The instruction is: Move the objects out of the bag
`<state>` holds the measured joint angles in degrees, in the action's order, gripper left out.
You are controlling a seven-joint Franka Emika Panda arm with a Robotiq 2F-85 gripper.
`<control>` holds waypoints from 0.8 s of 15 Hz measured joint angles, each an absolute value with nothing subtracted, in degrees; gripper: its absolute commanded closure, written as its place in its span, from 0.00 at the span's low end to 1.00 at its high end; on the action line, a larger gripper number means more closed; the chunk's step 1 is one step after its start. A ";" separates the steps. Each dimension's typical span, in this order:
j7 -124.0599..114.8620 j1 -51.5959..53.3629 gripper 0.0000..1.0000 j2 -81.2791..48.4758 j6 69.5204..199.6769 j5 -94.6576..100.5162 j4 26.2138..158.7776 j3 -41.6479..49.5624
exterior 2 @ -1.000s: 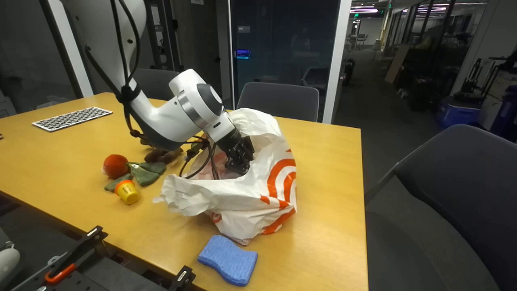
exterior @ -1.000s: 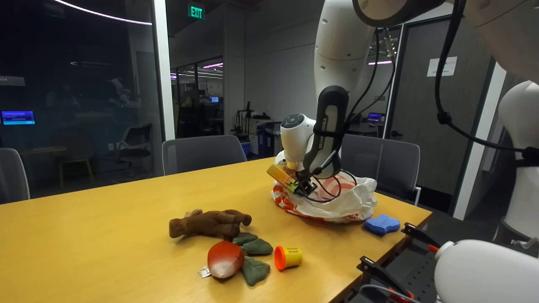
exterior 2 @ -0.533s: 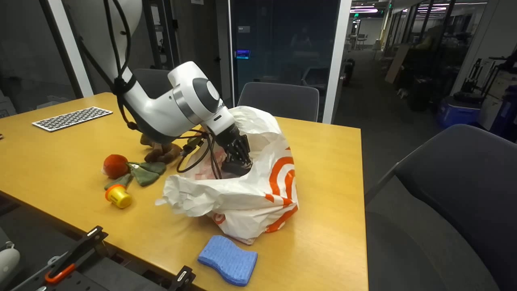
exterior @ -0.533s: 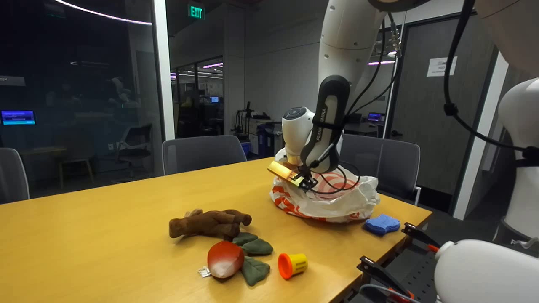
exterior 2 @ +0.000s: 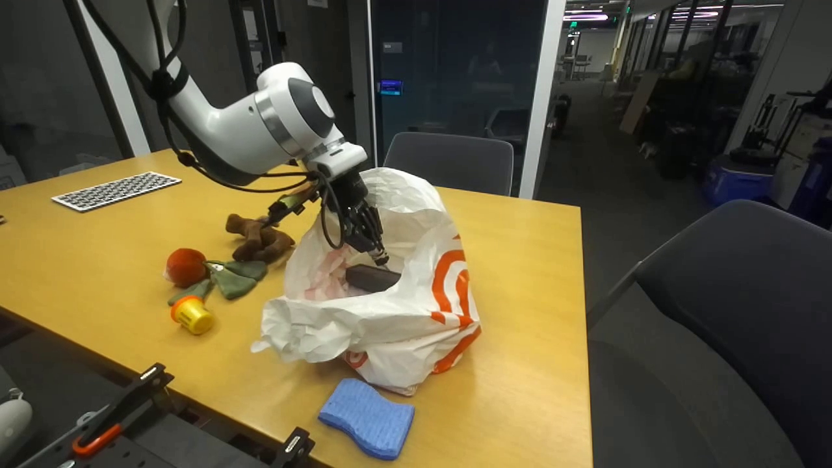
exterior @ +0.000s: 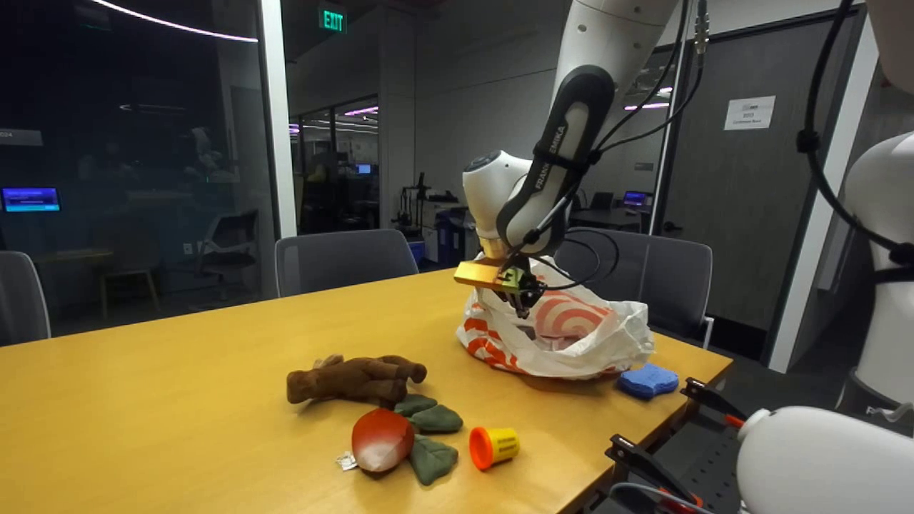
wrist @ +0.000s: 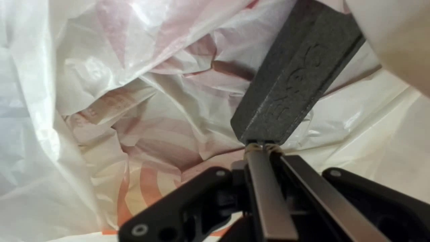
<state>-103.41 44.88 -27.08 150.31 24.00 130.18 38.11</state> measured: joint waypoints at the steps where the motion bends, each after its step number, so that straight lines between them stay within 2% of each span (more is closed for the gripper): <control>1: -103.33 44.07 0.91 -26.10 149.64 24.91 130.16 36.87; 3: -103.06 41.14 0.91 -24.86 149.38 25.96 130.13 33.34; 4: -102.82 39.29 0.66 -24.57 149.32 26.11 130.09 31.32; 5: -102.63 37.34 0.66 -24.40 149.21 26.20 130.01 29.26; 6: -102.39 35.20 0.60 -24.31 148.89 26.21 129.87 27.07; 12: -98.44 26.34 0.15 -23.85 145.22 32.75 128.91 18.86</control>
<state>-98.44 26.34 -23.85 145.22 32.75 128.91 18.86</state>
